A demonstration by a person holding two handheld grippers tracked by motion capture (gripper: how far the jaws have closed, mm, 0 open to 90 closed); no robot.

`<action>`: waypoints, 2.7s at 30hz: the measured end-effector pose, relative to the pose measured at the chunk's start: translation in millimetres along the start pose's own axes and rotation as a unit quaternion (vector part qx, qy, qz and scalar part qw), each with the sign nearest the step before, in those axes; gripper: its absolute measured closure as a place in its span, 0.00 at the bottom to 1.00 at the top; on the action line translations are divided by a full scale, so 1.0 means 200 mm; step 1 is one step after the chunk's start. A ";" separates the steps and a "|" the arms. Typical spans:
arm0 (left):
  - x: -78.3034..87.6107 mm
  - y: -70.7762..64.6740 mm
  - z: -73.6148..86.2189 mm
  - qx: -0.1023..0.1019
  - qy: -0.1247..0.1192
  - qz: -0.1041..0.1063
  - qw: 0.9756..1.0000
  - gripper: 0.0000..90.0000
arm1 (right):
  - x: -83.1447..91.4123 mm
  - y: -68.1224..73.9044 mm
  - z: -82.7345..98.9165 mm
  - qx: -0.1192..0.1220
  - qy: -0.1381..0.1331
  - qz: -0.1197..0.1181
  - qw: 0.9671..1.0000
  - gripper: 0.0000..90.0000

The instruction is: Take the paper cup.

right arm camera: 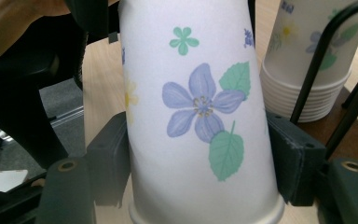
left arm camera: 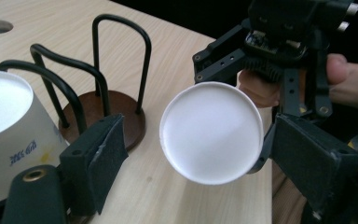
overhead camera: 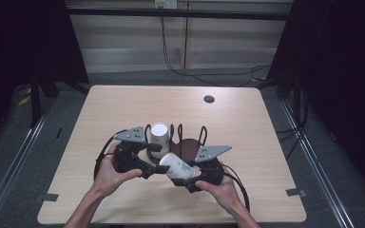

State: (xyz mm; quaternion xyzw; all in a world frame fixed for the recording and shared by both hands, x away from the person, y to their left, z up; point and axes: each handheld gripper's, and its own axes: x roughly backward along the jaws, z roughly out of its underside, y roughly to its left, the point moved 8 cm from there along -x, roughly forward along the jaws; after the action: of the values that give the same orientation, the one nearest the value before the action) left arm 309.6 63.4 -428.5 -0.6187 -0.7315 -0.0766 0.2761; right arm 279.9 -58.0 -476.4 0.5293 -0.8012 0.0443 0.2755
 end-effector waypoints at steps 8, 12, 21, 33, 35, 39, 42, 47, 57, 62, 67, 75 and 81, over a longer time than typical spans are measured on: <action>0.01 0.01 0.04 -0.006 0.013 0.001 1.000 0.20 | 0.00 -0.03 0.03 0.000 0.032 0.008 0.999 0.34; 0.01 0.04 0.07 0.003 0.026 -0.007 1.000 0.20 | 0.02 -0.03 0.03 0.002 0.042 0.010 0.999 0.35; 0.01 0.06 0.09 0.003 0.043 -0.013 0.999 0.23 | 0.05 -0.06 0.05 0.020 0.071 0.013 0.997 0.35; 0.02 0.04 0.09 -0.018 0.062 -0.020 0.998 0.24 | 0.04 -0.02 0.04 0.039 0.113 -0.002 0.993 0.36; 0.02 0.03 0.08 -0.017 0.059 -0.018 0.998 0.24 | 0.04 -0.02 0.03 0.045 0.124 -0.003 0.991 0.36; 0.01 0.02 0.09 -0.017 0.065 -0.005 0.998 0.24 | 0.04 -0.03 0.03 0.062 0.153 -0.002 0.986 0.36; 0.01 0.03 0.10 -0.017 0.069 -0.013 0.997 0.24 | 0.04 -0.02 0.01 0.066 0.168 -0.010 0.984 0.35; 0.01 0.02 0.11 -0.020 0.072 -0.006 0.997 0.23 | 0.04 -0.02 0.01 0.075 0.192 -0.011 0.978 0.35; -0.03 -0.01 0.14 -0.031 0.088 0.005 0.996 0.23 | 0.02 -0.02 0.04 0.092 0.232 -0.016 0.968 0.35; -0.08 -0.02 0.16 -0.038 0.107 0.013 0.993 0.22 | 0.01 -0.04 0.07 0.090 0.261 -0.009 0.961 0.35; -0.12 -0.05 0.19 -0.049 0.123 0.019 0.991 0.22 | 0.00 -0.04 0.09 0.091 0.284 -0.002 0.954 0.35; -0.18 -0.06 0.23 -0.065 0.146 0.024 0.987 0.22 | 0.00 -0.01 0.09 0.105 0.305 0.000 0.947 0.35; -0.20 -0.06 0.25 -0.070 0.153 0.024 0.985 0.24 | -0.03 0.01 0.10 0.112 0.314 -0.008 0.943 0.36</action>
State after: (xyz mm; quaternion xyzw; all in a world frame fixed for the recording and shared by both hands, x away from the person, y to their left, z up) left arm 285.2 49.0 -486.4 -0.6345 -0.6585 -0.2148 0.3430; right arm 272.2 -59.9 -496.3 0.5228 -0.6594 0.2955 0.4523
